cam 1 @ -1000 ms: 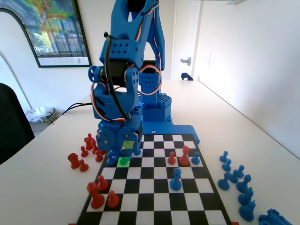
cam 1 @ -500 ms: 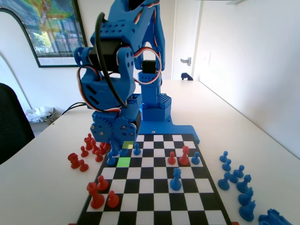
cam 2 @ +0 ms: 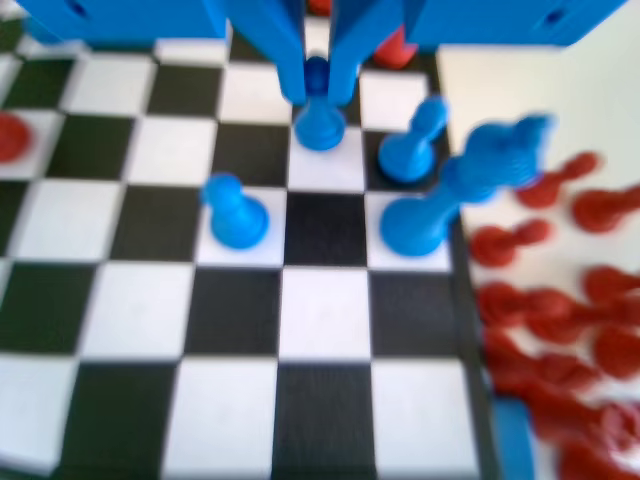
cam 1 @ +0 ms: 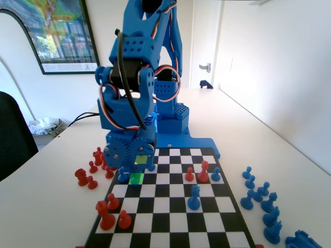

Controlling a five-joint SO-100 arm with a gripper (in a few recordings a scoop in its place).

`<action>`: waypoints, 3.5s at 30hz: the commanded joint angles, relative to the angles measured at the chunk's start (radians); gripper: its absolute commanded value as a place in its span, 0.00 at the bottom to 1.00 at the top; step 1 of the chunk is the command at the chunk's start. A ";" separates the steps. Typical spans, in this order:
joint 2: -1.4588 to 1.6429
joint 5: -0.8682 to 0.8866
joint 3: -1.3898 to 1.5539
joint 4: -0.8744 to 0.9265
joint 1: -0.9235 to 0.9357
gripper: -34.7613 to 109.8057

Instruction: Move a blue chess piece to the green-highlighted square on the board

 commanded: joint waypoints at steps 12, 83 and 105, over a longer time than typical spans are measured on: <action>0.015 -0.031 0.028 -0.028 0.015 0.25; 0.560 0.057 -0.193 0.597 -0.046 0.25; 1.411 0.118 -0.095 1.055 -0.285 0.25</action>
